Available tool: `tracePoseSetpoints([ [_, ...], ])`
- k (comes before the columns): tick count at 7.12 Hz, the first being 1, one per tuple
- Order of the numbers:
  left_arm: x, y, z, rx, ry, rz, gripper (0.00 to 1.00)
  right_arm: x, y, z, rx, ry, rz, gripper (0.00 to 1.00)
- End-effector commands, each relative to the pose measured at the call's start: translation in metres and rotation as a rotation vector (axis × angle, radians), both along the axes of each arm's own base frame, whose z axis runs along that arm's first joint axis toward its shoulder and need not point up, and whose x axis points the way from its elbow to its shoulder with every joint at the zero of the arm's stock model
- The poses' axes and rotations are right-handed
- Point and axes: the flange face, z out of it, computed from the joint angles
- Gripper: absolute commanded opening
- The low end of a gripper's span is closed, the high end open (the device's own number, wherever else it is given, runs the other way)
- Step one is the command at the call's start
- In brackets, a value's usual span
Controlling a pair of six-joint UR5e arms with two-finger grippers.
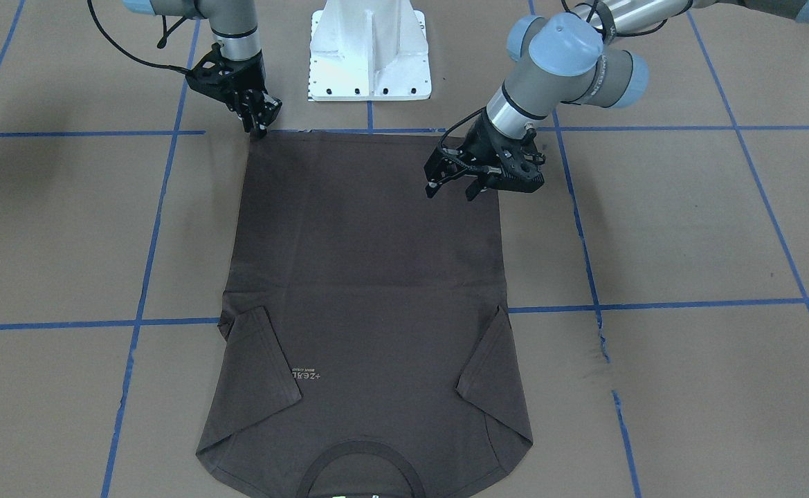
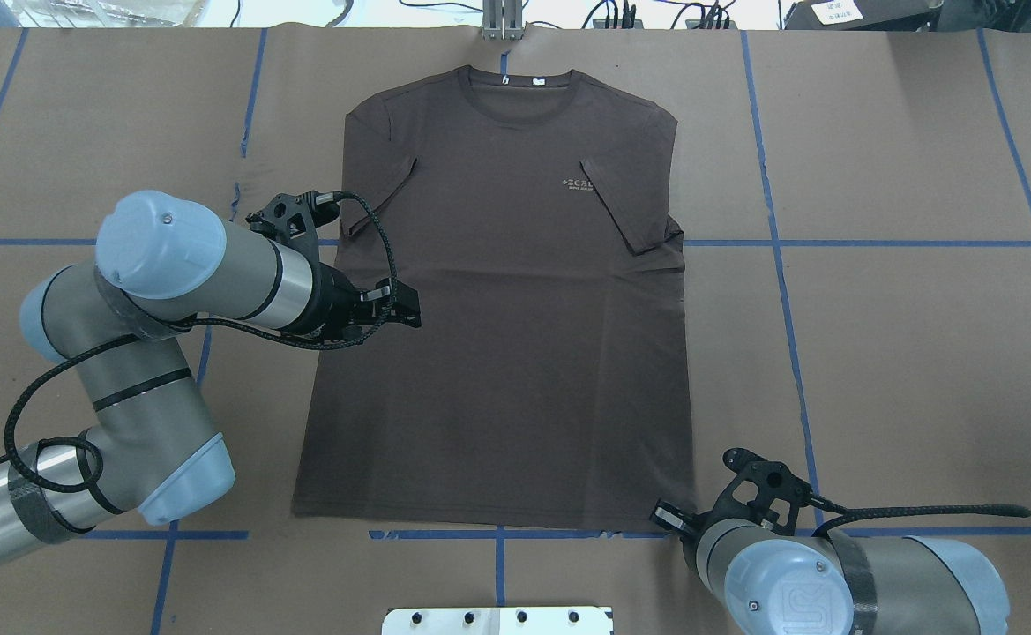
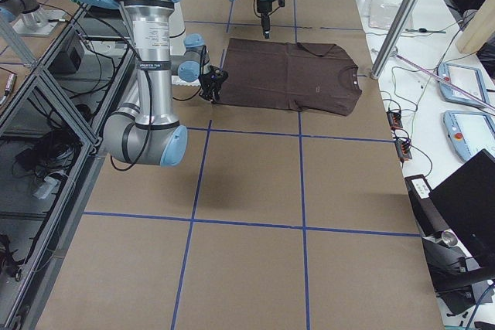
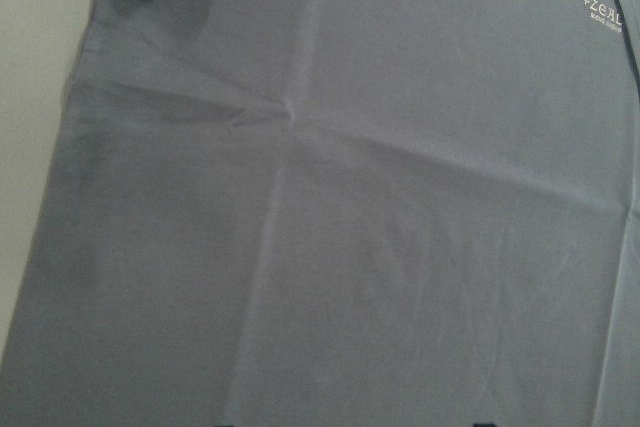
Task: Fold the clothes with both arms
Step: 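Lower both grippers and grasp the two hem corners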
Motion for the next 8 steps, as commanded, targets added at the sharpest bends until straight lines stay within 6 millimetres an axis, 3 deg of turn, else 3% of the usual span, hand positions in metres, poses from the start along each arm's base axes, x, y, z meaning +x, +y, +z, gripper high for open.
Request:
tracePoseSetpoints([
  [1,-0.001,0.001,-0.001,0.0,0.002,0.0,0.84,0.0,0.006,0.003,-0.004,0.005,-0.008,0.0],
  [3,-0.005,0.003,0.0,-0.104,0.011,-0.041,0.81,0.003,0.006,-0.007,-0.004,-0.016,-0.009,0.0],
  [4,0.002,0.018,0.004,-0.217,-0.025,-0.059,0.74,0.008,0.005,-0.014,-0.003,-0.032,-0.008,0.0],
  [5,0.003,0.05,0.01,-0.196,-0.049,-0.077,0.74,0.013,0.003,-0.019,-0.002,-0.045,-0.006,0.0],
  [6,-0.001,0.092,0.034,-0.184,-0.091,-0.084,0.74,0.015,-0.003,-0.022,-0.003,-0.049,0.003,0.0],
  [7,0.001,0.121,0.063,-0.209,-0.147,-0.096,0.74,0.02,-0.009,-0.026,-0.001,-0.058,0.011,0.0],
  [8,0.001,0.139,0.077,-0.199,-0.177,-0.101,0.74,0.024,-0.014,-0.029,0.001,-0.065,0.019,0.0],
])
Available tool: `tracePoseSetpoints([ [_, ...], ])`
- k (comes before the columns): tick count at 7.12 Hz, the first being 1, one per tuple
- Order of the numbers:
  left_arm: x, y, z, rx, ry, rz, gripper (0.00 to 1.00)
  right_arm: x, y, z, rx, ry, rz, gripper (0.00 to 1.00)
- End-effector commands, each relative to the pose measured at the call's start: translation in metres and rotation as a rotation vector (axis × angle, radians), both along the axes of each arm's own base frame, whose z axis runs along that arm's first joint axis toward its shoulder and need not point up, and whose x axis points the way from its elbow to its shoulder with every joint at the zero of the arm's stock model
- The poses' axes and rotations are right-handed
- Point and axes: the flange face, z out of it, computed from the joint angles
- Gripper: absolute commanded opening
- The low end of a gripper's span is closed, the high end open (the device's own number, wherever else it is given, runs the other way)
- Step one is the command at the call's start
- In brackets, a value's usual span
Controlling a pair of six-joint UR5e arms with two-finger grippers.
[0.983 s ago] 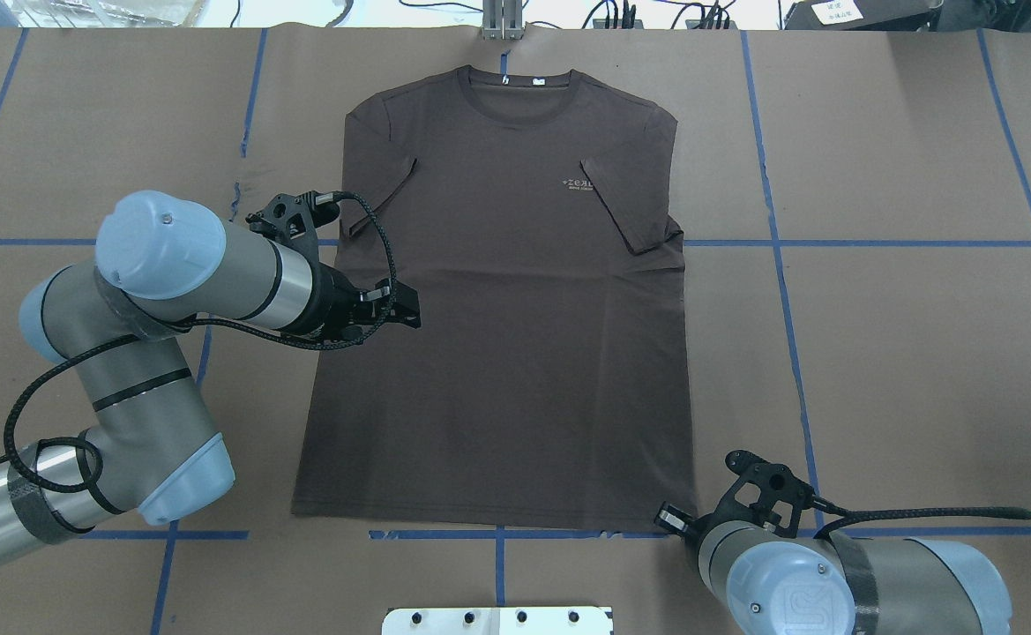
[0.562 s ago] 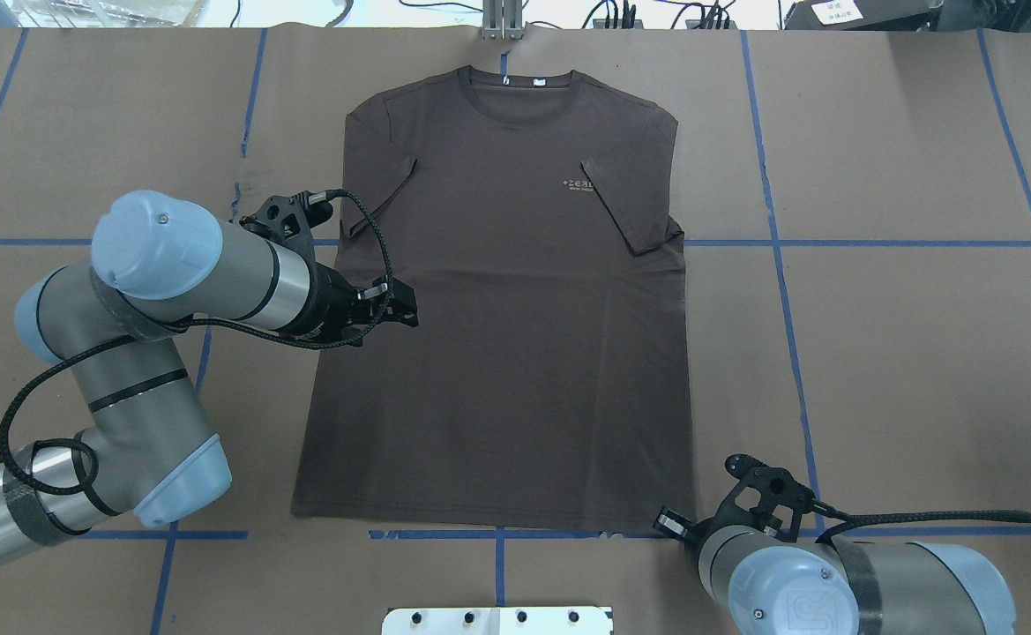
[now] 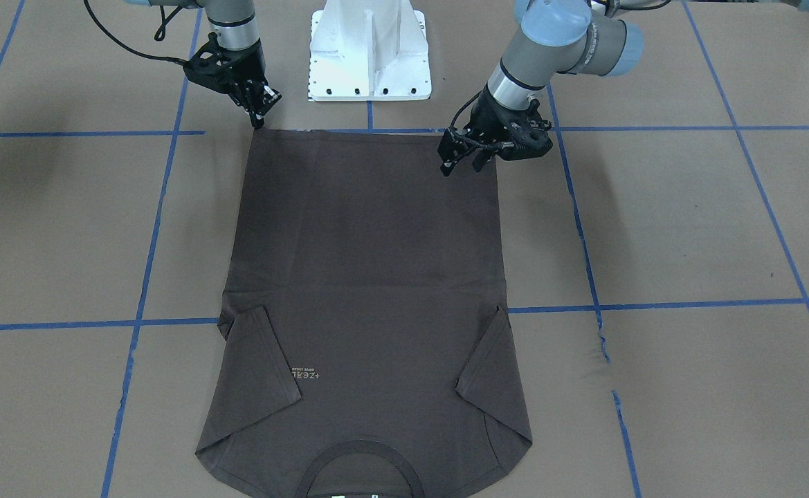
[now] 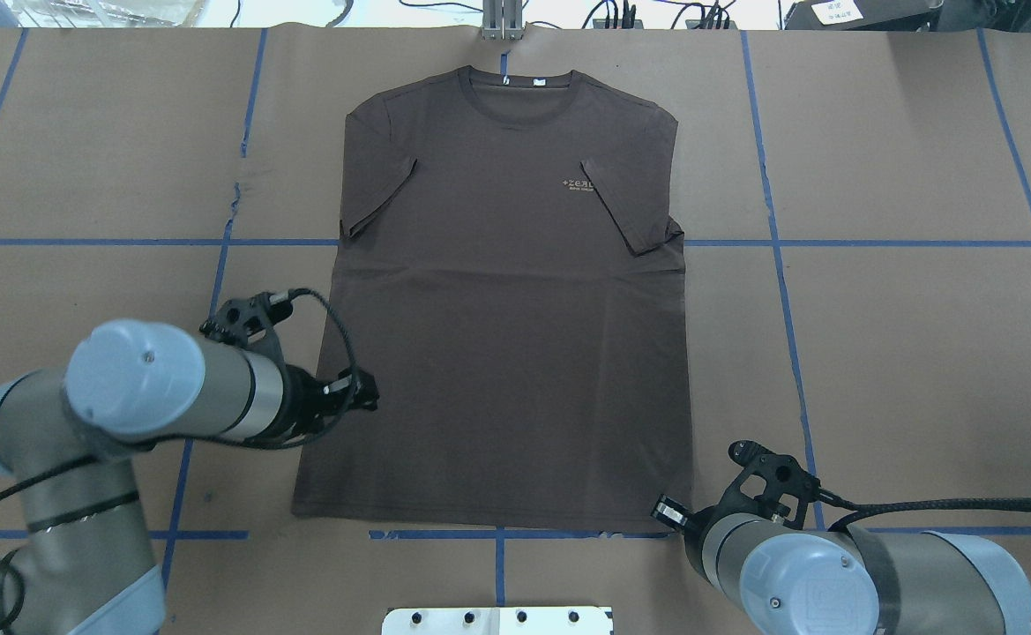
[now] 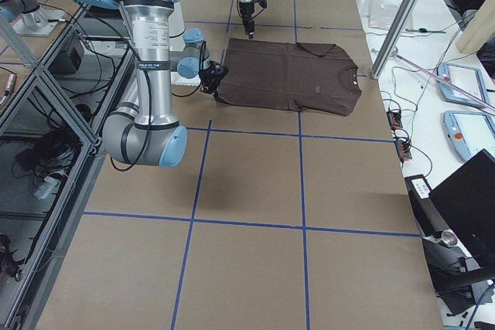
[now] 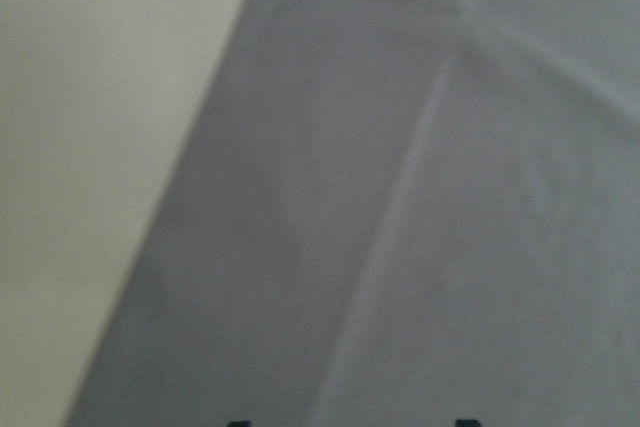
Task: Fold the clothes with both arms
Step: 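Lower both grippers and grasp the two hem corners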
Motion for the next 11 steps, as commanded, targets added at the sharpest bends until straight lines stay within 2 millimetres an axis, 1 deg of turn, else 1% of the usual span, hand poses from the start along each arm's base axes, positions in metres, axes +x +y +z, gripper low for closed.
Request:
tracePoseSetpoints([
  [1,0.001,0.036,0.027,-0.003,-0.058,0.007,0.74,0.006,-0.007,-0.004,0.002,-0.009,0.011,0.0],
  [2,0.002,0.044,0.043,-0.029,-0.091,0.01,0.73,0.005,-0.007,-0.005,0.002,-0.009,0.011,0.0],
  [3,0.001,0.047,0.044,-0.039,-0.091,0.01,0.72,0.005,-0.007,-0.005,0.001,-0.003,0.011,0.0],
  [4,0.01,0.06,0.047,-0.045,-0.097,0.034,0.7,0.005,-0.007,-0.005,0.001,-0.002,0.011,0.0],
  [6,0.014,0.065,0.05,-0.048,-0.104,0.047,0.67,0.004,-0.006,-0.005,0.001,-0.002,0.01,0.0],
  [8,0.015,0.069,0.053,-0.052,-0.109,0.051,0.6,0.005,-0.007,-0.005,0.001,-0.002,0.011,0.0],
  [9,0.015,0.069,0.053,-0.052,-0.109,0.051,0.48,0.005,-0.007,-0.005,0.002,-0.002,0.012,0.0],
  [10,0.015,0.069,0.055,-0.054,-0.113,0.052,0.38,0.005,-0.007,-0.006,0.002,-0.003,0.012,0.0],
  [11,0.012,0.07,0.057,-0.054,-0.118,0.051,0.27,0.005,-0.007,-0.005,0.002,-0.002,0.012,0.0],
])
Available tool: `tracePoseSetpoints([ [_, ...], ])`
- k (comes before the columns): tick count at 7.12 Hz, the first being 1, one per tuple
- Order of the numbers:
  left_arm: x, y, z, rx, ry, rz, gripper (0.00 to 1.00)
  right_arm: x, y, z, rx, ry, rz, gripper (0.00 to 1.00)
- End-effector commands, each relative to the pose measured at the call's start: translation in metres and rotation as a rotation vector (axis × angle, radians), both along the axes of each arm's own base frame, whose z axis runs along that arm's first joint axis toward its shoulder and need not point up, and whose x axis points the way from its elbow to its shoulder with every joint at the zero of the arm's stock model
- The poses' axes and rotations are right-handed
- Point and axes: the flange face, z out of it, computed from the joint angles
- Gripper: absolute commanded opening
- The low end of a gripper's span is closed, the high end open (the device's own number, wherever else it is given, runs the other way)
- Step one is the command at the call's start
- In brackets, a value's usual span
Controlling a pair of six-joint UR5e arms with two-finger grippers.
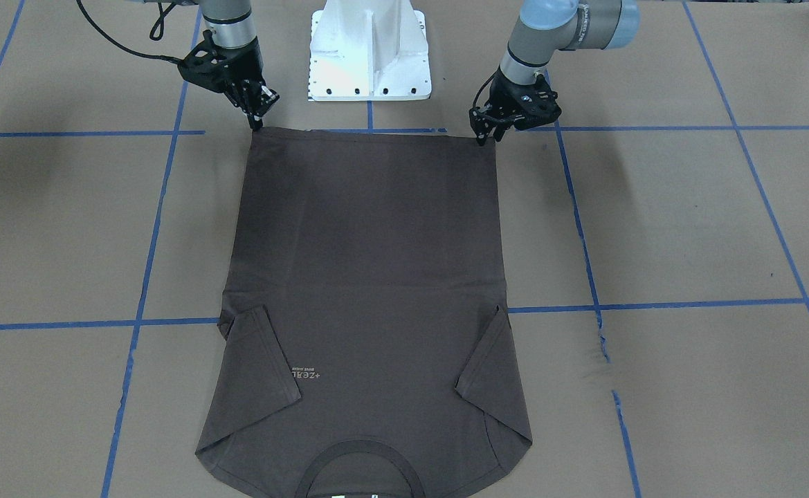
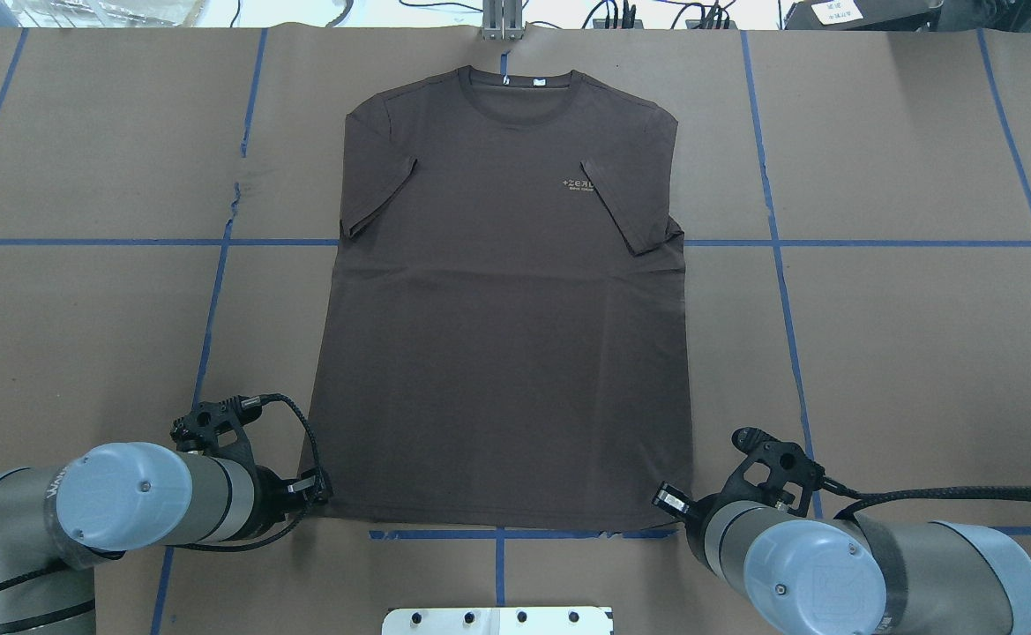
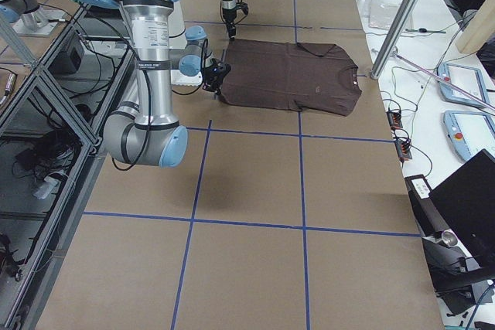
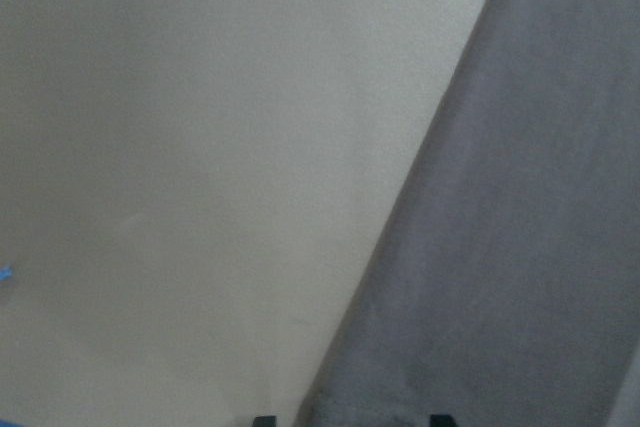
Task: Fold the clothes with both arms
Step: 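Lower both grippers and grasp the two hem corners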
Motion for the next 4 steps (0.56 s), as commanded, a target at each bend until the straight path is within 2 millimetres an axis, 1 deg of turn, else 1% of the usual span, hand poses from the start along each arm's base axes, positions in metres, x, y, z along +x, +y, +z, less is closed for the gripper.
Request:
tracePoseSetpoints([
  [1,-0.005,0.001,0.0,0.0,0.001,0.001,0.0,0.0,0.0,0.001,0.0,0.002,0.0,0.0],
  [2,-0.005,0.002,-0.002,-0.001,0.004,0.002,0.0,0.0,0.0,0.001,0.0,0.002,0.0,0.0],
  [3,-0.009,0.003,-0.01,-0.002,0.023,0.003,0.0,0.001,0.0,0.002,0.001,0.004,0.001,0.0],
  [4,-0.016,0.005,-0.024,-0.017,0.045,-0.006,0.0,0.004,-0.001,-0.002,0.001,-0.006,0.004,0.0],
])
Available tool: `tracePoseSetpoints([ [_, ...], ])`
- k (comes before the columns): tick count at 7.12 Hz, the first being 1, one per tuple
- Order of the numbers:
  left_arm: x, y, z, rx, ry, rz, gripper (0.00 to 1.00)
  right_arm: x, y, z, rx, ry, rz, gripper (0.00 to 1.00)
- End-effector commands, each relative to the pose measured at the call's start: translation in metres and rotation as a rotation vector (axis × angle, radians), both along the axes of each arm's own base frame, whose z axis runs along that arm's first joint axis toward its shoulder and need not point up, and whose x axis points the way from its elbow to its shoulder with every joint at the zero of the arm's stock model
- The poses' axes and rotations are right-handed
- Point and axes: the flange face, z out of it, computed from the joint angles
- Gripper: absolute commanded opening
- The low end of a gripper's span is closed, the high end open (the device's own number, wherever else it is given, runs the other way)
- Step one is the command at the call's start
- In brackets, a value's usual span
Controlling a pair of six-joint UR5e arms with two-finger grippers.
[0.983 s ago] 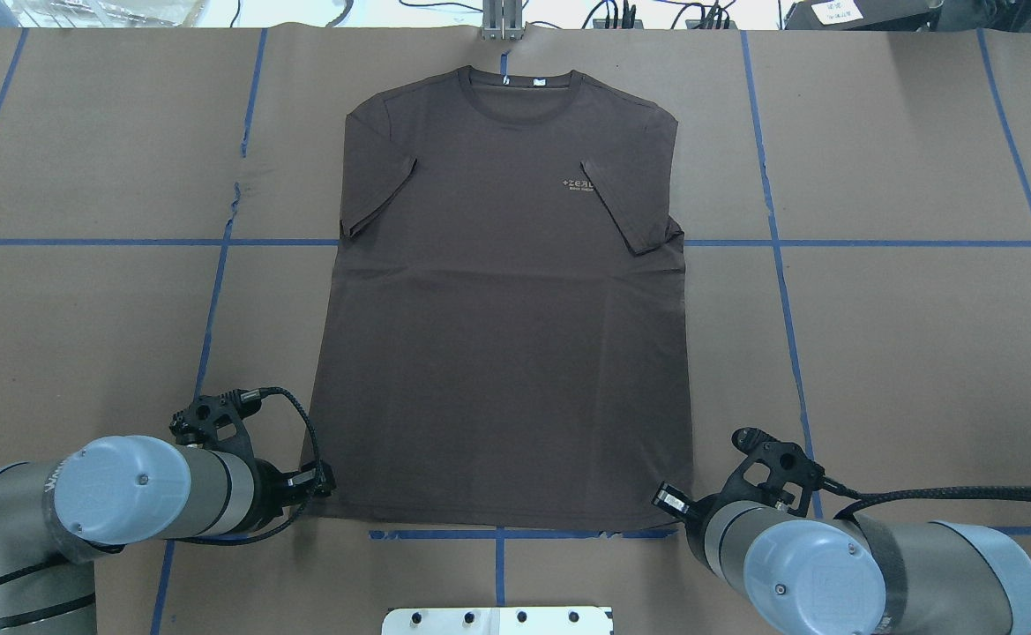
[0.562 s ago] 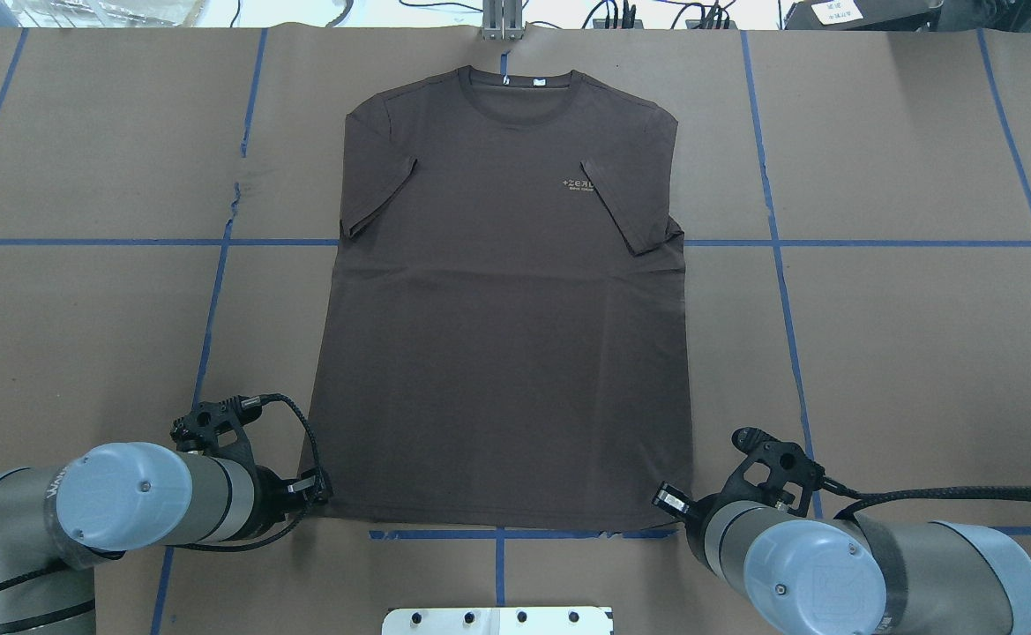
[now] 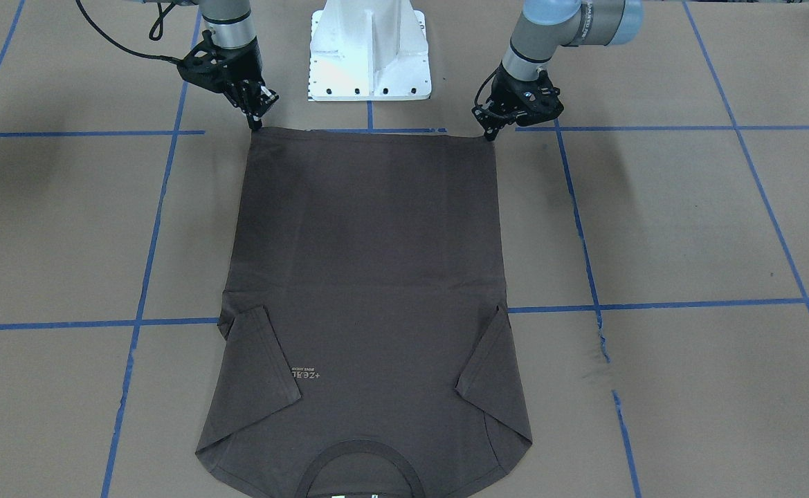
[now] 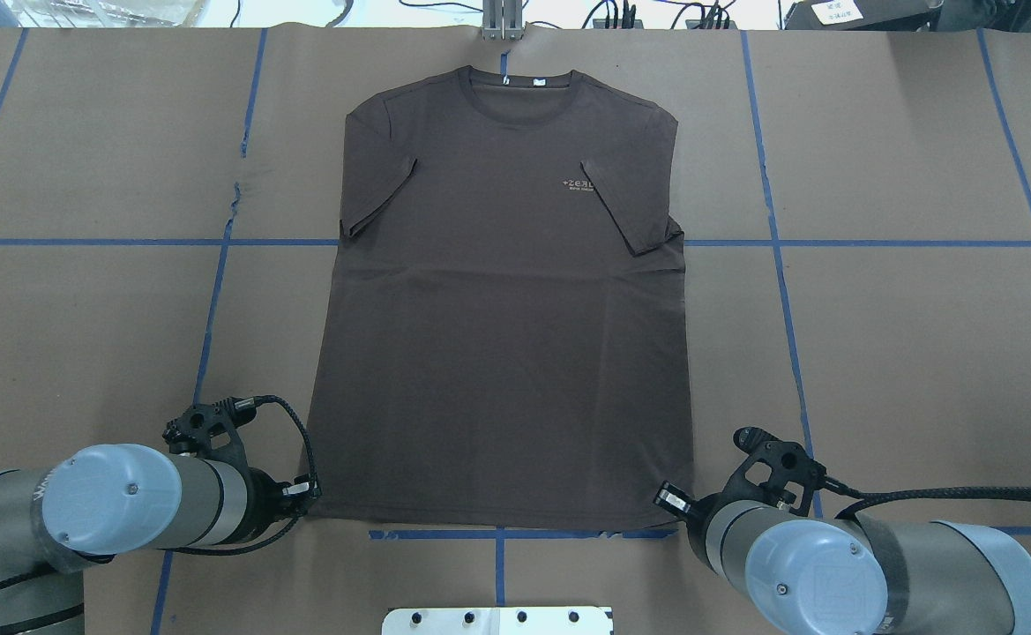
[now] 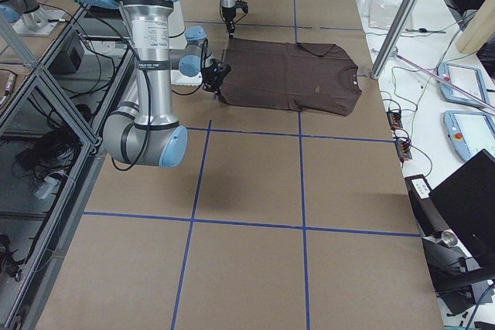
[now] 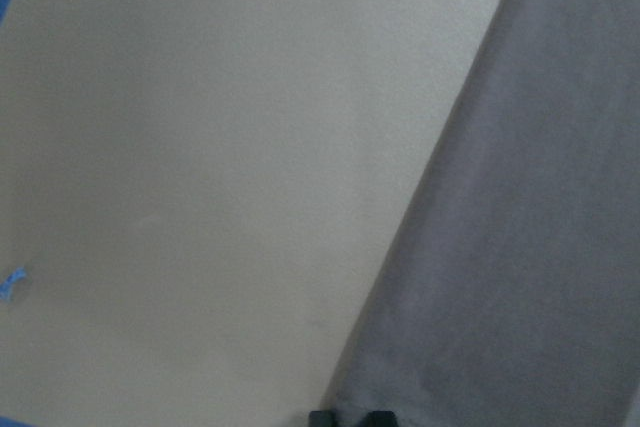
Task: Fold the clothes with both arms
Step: 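Lower both grippers and grasp the two hem corners, then lift the hem with both grippers and fold it over toward the collar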
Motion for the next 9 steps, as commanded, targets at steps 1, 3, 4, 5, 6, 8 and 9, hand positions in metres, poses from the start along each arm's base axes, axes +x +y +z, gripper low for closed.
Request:
tracePoseSetpoints([
  [1,-0.012,0.013,-0.028,-0.028,0.031,0.002,0.0,0.011,0.009,-0.01,0.001,-0.025,-0.013,0.0],
  [3,-0.035,0.054,-0.078,-0.075,0.054,0.042,0.0,0.047,0.053,-0.013,-0.002,-0.038,-0.108,0.0],
  [4,-0.044,0.063,-0.093,-0.097,0.089,0.042,0.0,0.056,0.056,-0.022,-0.003,-0.059,-0.115,0.0],
  [5,-0.047,0.063,-0.104,-0.129,0.114,0.019,0.0,0.078,0.05,-0.048,0.0,-0.118,-0.097,0.0],
  [6,-0.052,0.056,-0.106,-0.12,0.113,0.007,0.0,0.097,0.013,-0.055,0.009,-0.123,-0.01,0.0],
  [8,-0.07,-0.02,-0.119,0.005,0.07,-0.088,0.0,0.084,-0.058,-0.048,0.075,-0.07,0.023,0.0],
  [9,-0.073,-0.066,-0.121,0.043,0.054,-0.152,0.0,0.067,-0.103,-0.049,0.104,-0.045,0.027,0.0],
])
